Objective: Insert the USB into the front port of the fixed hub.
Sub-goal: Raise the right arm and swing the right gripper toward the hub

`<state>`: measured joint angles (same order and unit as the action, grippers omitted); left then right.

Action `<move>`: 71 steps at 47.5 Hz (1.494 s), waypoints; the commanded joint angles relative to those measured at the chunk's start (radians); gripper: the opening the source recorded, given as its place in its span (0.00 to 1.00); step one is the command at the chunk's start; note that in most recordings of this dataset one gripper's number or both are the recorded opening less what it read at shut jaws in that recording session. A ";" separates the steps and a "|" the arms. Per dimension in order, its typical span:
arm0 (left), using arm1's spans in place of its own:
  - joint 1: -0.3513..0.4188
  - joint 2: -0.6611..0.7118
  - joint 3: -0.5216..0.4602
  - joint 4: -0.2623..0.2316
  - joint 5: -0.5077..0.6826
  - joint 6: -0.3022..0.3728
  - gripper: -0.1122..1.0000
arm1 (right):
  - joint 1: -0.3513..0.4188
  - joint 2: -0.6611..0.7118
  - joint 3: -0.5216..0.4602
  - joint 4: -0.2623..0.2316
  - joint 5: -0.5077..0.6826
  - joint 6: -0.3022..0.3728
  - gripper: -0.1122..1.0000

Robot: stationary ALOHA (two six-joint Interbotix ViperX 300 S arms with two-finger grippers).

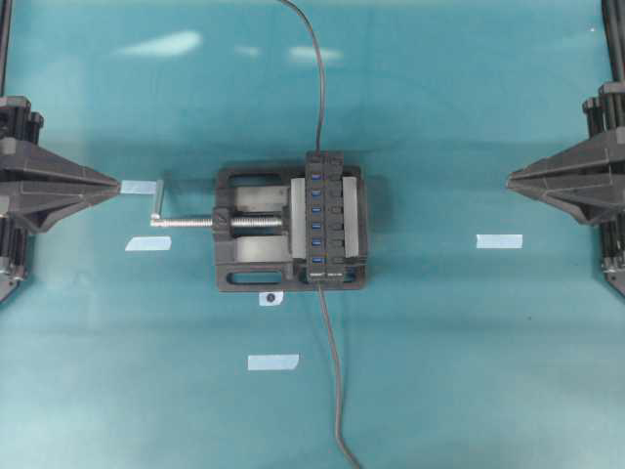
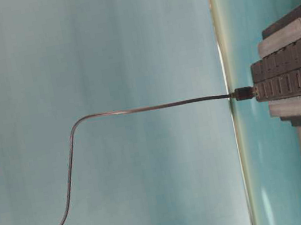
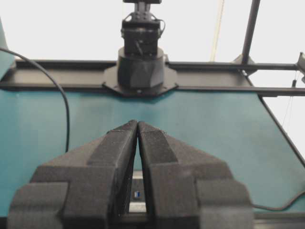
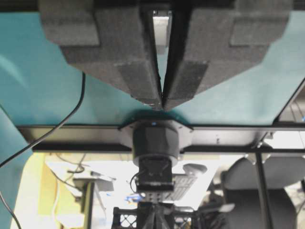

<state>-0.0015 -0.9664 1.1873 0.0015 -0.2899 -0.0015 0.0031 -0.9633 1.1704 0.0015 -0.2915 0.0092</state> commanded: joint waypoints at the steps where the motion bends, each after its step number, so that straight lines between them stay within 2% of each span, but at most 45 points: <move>1: 0.003 0.006 -0.003 0.012 -0.006 -0.008 0.22 | -0.005 -0.002 0.003 0.003 -0.008 0.002 0.25; 4: 0.002 0.006 -0.003 0.012 -0.005 -0.018 0.17 | -0.005 -0.014 0.018 0.026 -0.006 0.015 0.27; 7: 0.000 0.008 -0.006 0.012 -0.005 -0.032 0.10 | -0.006 -0.028 0.040 0.044 -0.003 0.048 0.19; 13: 0.000 0.015 -0.009 0.012 -0.005 -0.043 0.10 | -0.005 -0.060 0.077 0.046 0.006 0.133 0.10; 18: 0.000 0.029 -0.008 0.012 -0.005 -0.041 0.10 | -0.008 -0.074 0.089 0.044 0.026 0.158 0.08; 26: 0.000 0.051 -0.017 0.012 0.063 -0.043 0.10 | -0.012 -0.069 0.083 0.044 0.103 0.158 0.08; 40: 0.000 0.052 -0.072 0.012 0.233 -0.041 0.10 | -0.063 -0.035 0.000 0.028 0.350 0.155 0.08; 58: -0.002 0.063 -0.081 0.012 0.253 -0.038 0.10 | -0.143 0.057 -0.063 -0.021 0.472 0.147 0.08; 71: -0.002 0.100 -0.087 0.012 0.252 -0.038 0.10 | -0.183 0.179 -0.156 -0.075 0.555 0.098 0.08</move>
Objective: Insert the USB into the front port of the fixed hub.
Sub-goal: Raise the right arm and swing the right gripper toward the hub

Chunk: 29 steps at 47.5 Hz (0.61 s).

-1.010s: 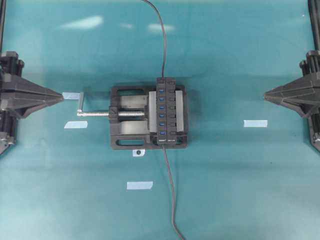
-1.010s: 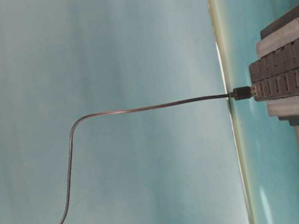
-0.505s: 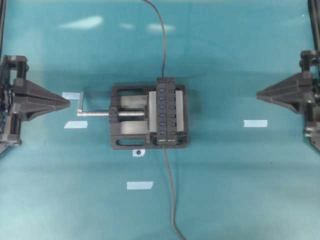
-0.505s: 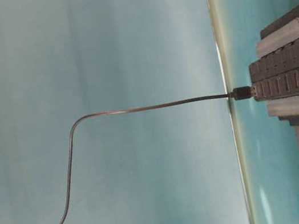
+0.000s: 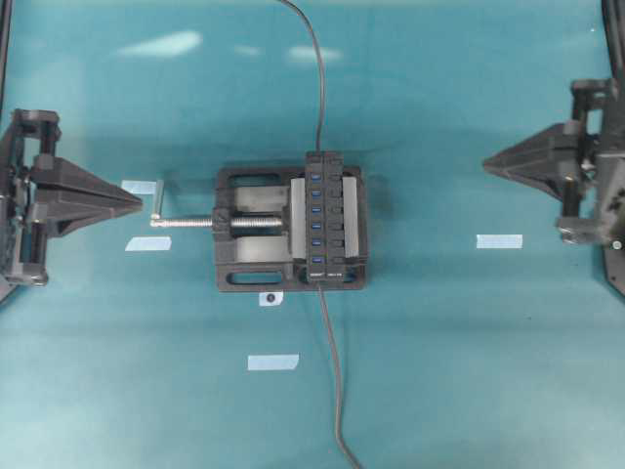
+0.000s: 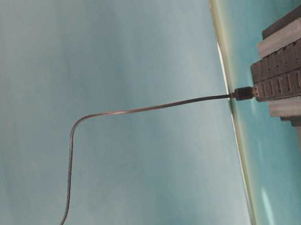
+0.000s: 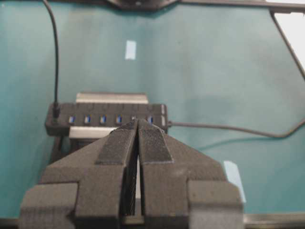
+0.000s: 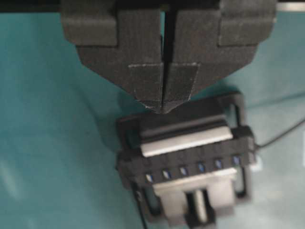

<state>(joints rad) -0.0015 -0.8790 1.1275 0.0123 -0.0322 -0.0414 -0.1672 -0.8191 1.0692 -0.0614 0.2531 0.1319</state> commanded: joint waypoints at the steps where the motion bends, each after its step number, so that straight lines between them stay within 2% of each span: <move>1: -0.002 0.014 -0.029 0.002 -0.005 0.002 0.10 | -0.014 0.044 -0.063 -0.015 0.015 -0.029 0.08; 19: -0.012 0.026 -0.043 0.002 -0.005 0.003 0.10 | -0.048 0.250 -0.198 -0.021 0.052 -0.152 0.08; 29: -0.014 0.026 -0.044 0.002 -0.005 0.002 0.10 | -0.057 0.345 -0.258 -0.021 0.052 -0.178 0.08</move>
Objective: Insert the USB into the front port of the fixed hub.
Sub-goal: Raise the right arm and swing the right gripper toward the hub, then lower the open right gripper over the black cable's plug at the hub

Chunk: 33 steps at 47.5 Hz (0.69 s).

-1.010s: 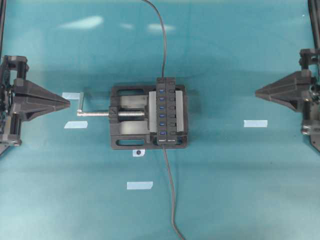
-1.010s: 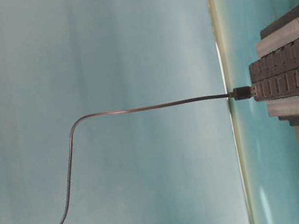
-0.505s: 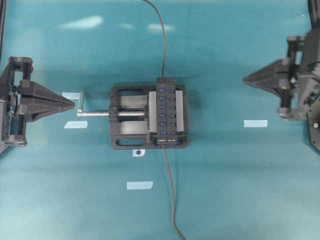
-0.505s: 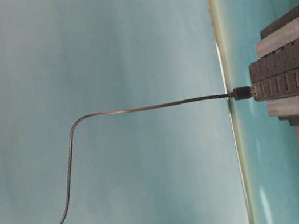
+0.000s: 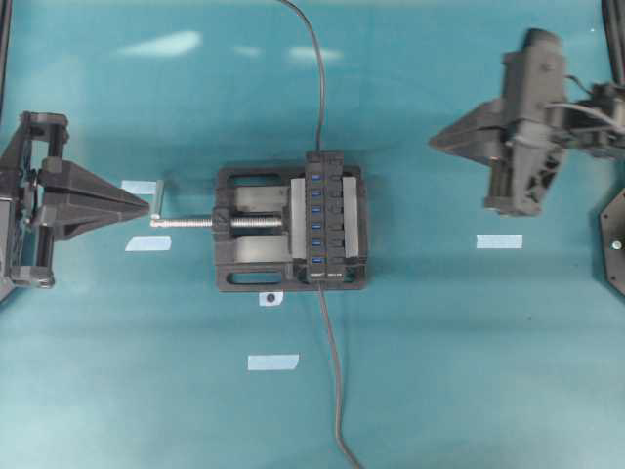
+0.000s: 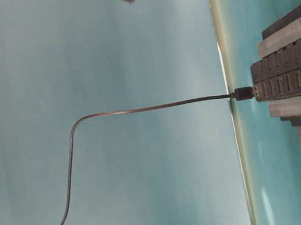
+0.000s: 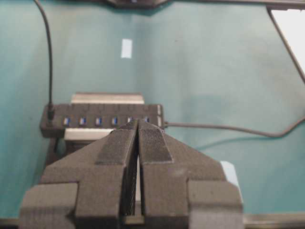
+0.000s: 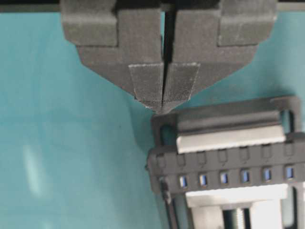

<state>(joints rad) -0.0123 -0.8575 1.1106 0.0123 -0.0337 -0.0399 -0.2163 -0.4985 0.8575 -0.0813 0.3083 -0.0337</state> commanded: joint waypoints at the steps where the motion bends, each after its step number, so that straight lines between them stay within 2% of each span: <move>1: -0.003 0.005 -0.026 0.002 -0.003 0.000 0.10 | -0.009 0.035 -0.052 0.000 -0.005 -0.012 0.08; 19: -0.003 0.005 -0.023 0.002 -0.003 0.000 0.10 | -0.011 0.213 -0.158 -0.002 -0.003 -0.014 0.08; 33: -0.003 0.005 -0.021 0.002 -0.003 0.000 0.10 | -0.012 0.302 -0.218 -0.002 -0.002 -0.014 0.08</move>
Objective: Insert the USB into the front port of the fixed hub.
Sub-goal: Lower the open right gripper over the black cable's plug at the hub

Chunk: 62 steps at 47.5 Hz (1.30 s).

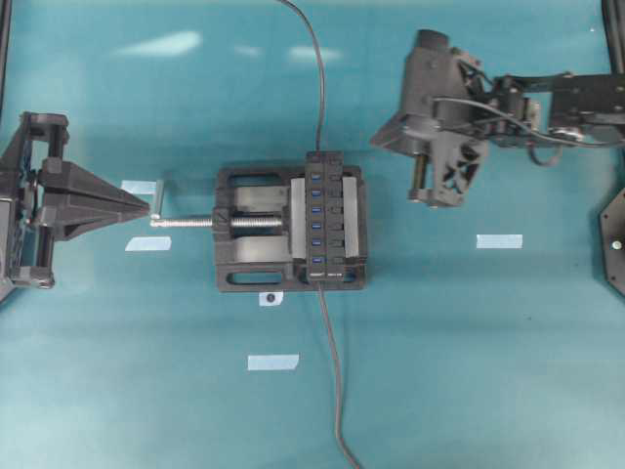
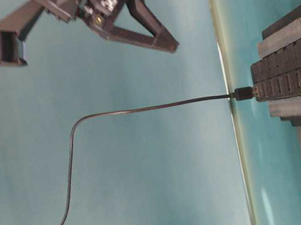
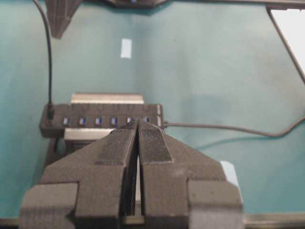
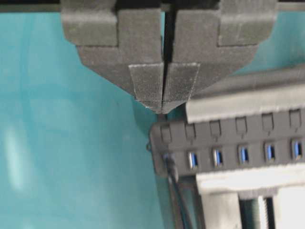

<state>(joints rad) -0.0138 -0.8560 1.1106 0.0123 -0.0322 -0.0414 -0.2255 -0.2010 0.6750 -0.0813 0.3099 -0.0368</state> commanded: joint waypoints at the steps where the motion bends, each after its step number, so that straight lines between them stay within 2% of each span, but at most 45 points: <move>1: -0.002 0.003 -0.021 0.002 -0.005 0.002 0.10 | -0.003 0.012 -0.041 -0.002 -0.002 -0.011 0.08; 15: -0.002 0.003 -0.015 0.002 -0.005 0.000 0.10 | -0.005 0.084 -0.106 -0.002 0.063 -0.014 0.08; 49: -0.002 -0.002 -0.012 0.002 -0.002 0.000 0.10 | 0.014 0.123 -0.140 0.000 0.060 -0.012 0.09; 57: -0.002 0.002 -0.015 0.002 -0.002 0.000 0.10 | 0.020 0.130 -0.158 0.006 0.072 -0.012 0.15; 62: -0.002 0.003 -0.015 0.002 -0.002 -0.002 0.10 | 0.025 0.135 -0.167 0.005 0.083 -0.012 0.28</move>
<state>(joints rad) -0.0138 -0.8575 1.1106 0.0123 -0.0307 -0.0414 -0.2086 -0.0552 0.5400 -0.0782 0.3881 -0.0399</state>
